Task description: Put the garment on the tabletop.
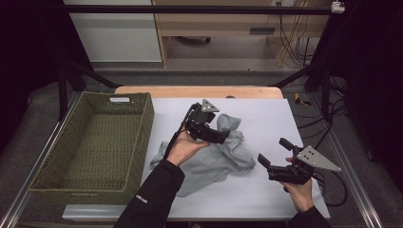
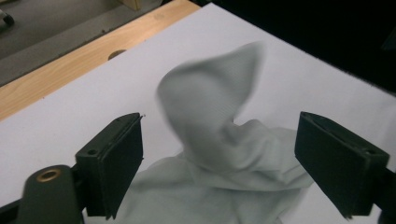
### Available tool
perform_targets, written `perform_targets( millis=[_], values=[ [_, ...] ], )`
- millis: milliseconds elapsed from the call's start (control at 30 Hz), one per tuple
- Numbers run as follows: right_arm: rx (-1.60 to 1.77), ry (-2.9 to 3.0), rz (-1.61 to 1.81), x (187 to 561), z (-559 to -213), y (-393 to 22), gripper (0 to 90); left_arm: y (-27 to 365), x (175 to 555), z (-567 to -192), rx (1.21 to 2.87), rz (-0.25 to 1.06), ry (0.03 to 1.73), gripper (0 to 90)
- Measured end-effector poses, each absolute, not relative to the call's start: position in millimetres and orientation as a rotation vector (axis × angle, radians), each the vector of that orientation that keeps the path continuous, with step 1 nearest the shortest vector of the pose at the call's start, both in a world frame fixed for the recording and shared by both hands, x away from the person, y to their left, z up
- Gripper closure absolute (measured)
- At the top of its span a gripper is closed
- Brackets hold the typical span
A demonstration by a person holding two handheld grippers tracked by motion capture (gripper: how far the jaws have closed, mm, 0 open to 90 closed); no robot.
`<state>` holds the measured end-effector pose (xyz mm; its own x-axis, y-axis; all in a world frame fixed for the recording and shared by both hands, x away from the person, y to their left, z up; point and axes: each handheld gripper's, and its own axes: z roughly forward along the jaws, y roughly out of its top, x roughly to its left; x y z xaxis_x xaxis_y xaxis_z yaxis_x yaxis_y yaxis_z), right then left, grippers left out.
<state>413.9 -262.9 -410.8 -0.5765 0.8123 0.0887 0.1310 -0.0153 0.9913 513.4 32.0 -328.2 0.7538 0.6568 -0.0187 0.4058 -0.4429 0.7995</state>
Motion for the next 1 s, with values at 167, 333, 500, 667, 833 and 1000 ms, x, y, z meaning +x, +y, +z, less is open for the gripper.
perform_targets(
  millis=[167, 333, 500, 667, 833, 1000],
  values=[
    [0.98, 1.728, 1.641, 414.2, -410.8, -263.2, 0.3, 42.5, 504.3, -325.5, 2.01, 0.396, 0.786, 9.3],
    [0.991, 1.725, 1.632, 414.9, -410.6, -263.0, 0.3, 58.8, 492.0, -330.9, 1.906, 0.427, 0.762, 8.4],
    [0.982, 1.728, 1.625, 415.3, -411.0, -263.4, 0.3, 79.4, 476.5, -342.7, 1.797, 0.418, 0.729, 7.8],
    [0.984, 1.733, 1.622, 415.3, -411.3, -263.0, 0.2, 95.1, 459.9, -356.3, 1.746, 0.475, 0.727, 7.5],
    [0.987, 1.741, 1.62, 415.5, -411.9, -262.1, 0.2, 110.8, 445.8, -370.8, 1.716, 0.495, 0.727, 7.6],
    [0.983, 1.738, 1.617, 415.2, -412.3, -262.2, 0.2, 125.0, 431.9, -386.7, 1.672, 0.475, 0.72, 6.8]
  ],
)
